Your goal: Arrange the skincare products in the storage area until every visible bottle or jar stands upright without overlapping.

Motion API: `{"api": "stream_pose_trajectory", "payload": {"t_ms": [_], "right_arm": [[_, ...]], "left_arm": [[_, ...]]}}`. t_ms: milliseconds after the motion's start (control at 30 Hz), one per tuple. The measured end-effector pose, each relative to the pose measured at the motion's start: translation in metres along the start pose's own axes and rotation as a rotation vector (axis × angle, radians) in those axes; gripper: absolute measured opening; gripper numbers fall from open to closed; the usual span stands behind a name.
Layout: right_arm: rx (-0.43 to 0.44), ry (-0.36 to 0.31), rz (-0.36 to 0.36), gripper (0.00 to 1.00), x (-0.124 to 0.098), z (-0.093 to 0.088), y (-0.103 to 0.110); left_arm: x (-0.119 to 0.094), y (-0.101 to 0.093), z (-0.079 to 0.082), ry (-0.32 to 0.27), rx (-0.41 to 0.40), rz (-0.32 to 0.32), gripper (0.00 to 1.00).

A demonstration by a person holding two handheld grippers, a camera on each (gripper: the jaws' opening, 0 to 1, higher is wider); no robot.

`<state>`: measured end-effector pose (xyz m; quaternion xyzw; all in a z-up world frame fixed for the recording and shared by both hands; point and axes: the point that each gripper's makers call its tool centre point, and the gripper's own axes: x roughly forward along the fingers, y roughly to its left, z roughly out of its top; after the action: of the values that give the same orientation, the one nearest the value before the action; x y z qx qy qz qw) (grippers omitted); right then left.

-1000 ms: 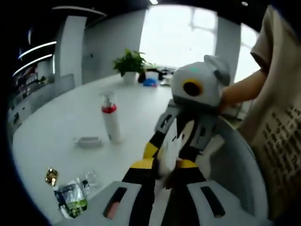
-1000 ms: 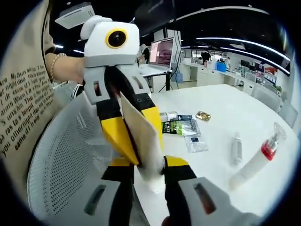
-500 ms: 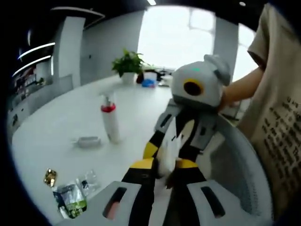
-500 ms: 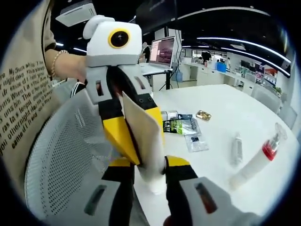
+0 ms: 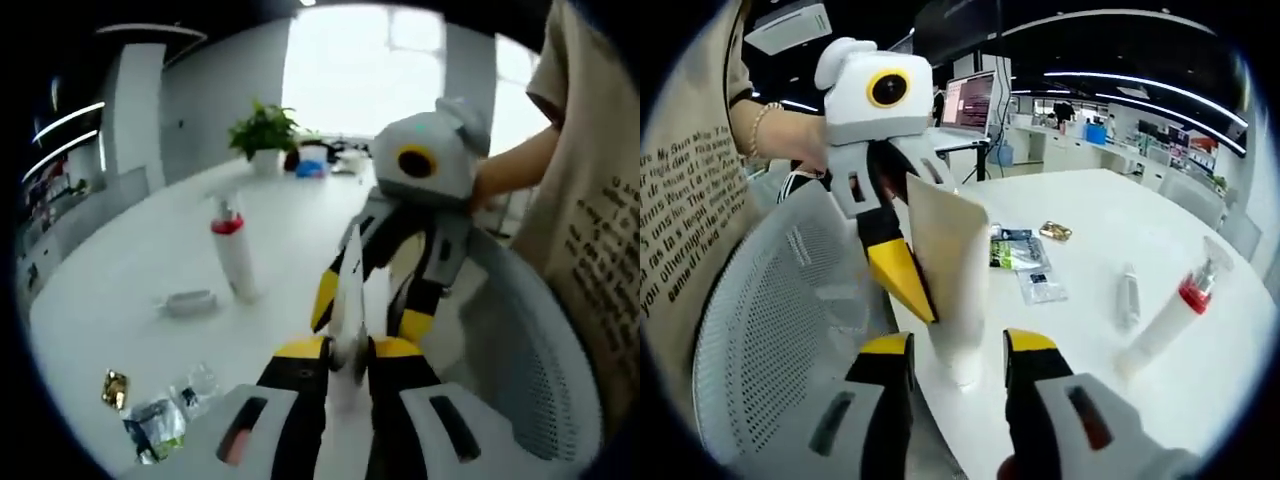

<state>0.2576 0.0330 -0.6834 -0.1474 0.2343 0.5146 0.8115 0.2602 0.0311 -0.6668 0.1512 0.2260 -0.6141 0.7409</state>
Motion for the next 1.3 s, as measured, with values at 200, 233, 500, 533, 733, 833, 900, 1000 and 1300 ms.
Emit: {"api": "stream_pose_trajectory", "payload": {"t_ms": [200,233,500,533,733,833,900,1000,1300], "right_arm": [[0.127,-0.074,-0.062,0.37,-0.014,0.006,-0.010],[0.159,-0.097,-0.083,0.37,-0.019,0.008,-0.014],[0.188,-0.084,-0.173,0.47,-0.036,0.000,-0.031],[0.188,-0.079,-0.183,0.49,-0.037,-0.001,-0.032],[0.223,-0.091,-0.223,0.52,-0.040,-0.008,-0.039],[0.236,-0.093,-0.231,0.52,-0.041,-0.010,-0.040],[0.245,-0.094,-0.241,0.52,-0.044,-0.012,-0.043],[0.264,-0.102,-0.263,0.53,-0.049,-0.014,-0.048],[0.312,-0.104,-0.323,0.58,-0.060,-0.026,-0.060]], "left_arm": [[0.005,-0.001,-0.004,0.027,0.042,-0.025,0.12],[0.005,0.000,-0.004,0.021,0.051,-0.030,0.12],[0.008,0.011,-0.002,-0.010,0.047,-0.029,0.12],[0.008,0.012,-0.002,-0.011,0.048,-0.029,0.12],[0.014,0.020,0.002,-0.012,0.053,-0.042,0.12],[0.018,0.022,0.004,-0.010,0.073,-0.040,0.12],[0.021,0.023,0.006,-0.011,0.098,-0.037,0.12],[0.024,0.026,0.009,-0.012,0.121,-0.039,0.12],[0.038,0.050,0.018,-0.017,0.143,-0.042,0.12]]}}
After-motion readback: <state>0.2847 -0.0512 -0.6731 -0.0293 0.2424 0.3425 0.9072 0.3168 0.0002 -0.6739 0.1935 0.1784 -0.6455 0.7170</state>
